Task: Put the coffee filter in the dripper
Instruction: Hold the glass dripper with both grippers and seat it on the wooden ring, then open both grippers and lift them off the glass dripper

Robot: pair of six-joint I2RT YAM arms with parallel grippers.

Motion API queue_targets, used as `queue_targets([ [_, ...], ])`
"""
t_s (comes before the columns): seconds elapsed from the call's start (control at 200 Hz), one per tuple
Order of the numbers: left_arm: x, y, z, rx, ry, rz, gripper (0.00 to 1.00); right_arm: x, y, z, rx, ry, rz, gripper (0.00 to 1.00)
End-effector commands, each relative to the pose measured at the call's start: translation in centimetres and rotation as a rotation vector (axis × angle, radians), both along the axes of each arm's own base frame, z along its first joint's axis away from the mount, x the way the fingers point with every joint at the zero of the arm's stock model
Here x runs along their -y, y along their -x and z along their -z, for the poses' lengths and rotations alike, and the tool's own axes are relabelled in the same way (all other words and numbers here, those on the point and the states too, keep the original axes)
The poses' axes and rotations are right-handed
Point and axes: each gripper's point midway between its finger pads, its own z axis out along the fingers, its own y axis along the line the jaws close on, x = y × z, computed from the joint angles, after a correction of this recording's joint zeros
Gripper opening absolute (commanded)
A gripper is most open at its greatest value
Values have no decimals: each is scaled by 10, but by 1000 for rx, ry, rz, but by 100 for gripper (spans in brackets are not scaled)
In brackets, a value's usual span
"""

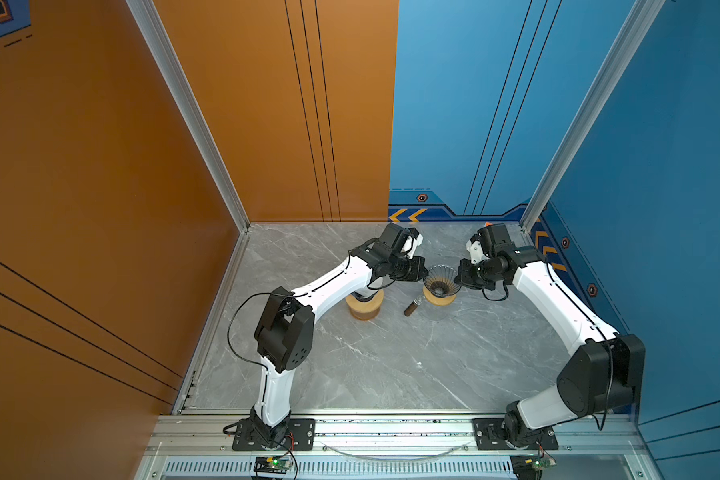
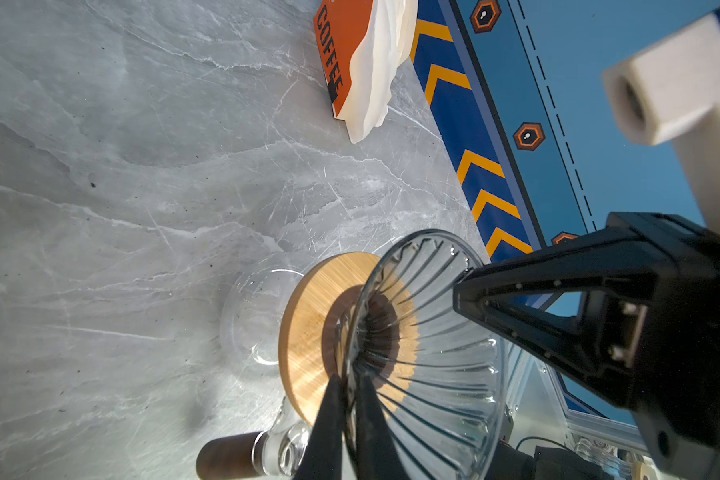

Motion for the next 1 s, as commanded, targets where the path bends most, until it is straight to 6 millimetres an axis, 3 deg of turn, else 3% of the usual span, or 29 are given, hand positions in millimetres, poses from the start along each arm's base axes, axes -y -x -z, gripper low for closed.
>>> queue_targets([
  [0.0, -7, 29, 50, -135, -117, 89, 14, 0, 7, 28, -93, 27, -15, 8],
  [0.32, 1, 17, 20, -86, -58, 94, 22, -4, 1, 7, -50, -17, -17, 17],
  [0.611, 4, 11, 5, -47, -41, 90, 31, -3, -4, -20, 31, -14, -25, 26],
  [0.806, 3, 6, -7, -17, -32, 80, 44, 5, -6, -40, 90, 24, -15, 29],
  [0.996, 2, 1, -23, 27, -20, 74, 55, 26, -7, -65, 173, 76, 25, 30],
])
